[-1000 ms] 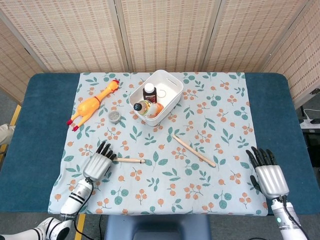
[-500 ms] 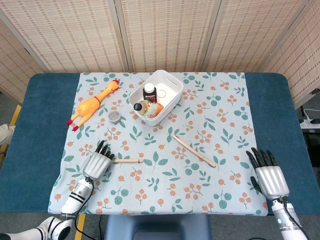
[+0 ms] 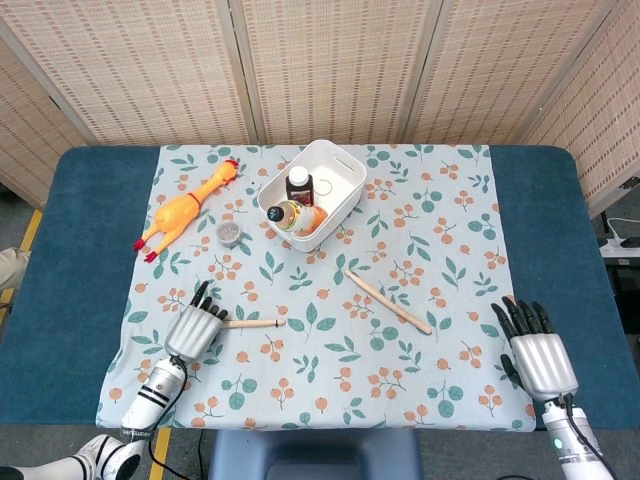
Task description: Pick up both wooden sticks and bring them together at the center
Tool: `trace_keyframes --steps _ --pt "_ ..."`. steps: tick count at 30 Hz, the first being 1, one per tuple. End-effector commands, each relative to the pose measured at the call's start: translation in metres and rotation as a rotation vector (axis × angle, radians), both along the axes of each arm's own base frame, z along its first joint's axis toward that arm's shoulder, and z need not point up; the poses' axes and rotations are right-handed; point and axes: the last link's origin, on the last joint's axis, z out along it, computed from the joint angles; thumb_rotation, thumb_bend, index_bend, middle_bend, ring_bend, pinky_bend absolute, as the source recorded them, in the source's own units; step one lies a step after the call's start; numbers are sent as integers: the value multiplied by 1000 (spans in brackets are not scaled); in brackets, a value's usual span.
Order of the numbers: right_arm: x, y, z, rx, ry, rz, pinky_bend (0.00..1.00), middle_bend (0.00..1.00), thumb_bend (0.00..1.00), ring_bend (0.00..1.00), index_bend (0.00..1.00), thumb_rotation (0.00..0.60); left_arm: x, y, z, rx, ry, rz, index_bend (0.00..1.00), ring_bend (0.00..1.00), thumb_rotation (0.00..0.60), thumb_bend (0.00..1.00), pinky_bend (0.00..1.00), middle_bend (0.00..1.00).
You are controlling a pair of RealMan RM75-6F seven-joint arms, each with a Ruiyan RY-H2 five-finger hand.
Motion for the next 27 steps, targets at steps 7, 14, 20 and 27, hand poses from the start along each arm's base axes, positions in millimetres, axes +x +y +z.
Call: trace_keyframes --steps 7,14,20,27 --pt "9 -10 -9 -38 -22 50 0 3 357 0 9 600 5 -4 10 35 -79 -92 764 470 600 491 125 875" --pt "21 -40 -39 3 -16 35 0 149 356 0 136 600 4 -10 23 42 -129 -149 805 488 600 507 131 906" --pt "39 -68 -75 59 22 22 0 201 357 0 197 600 0 -15 35 54 -153 -163 805 488 600 506 131 906" --pt "64 -85 -106 116 42 8 0 204 356 0 203 600 -6 -15 47 71 -155 -158 805 488 600 507 130 906"
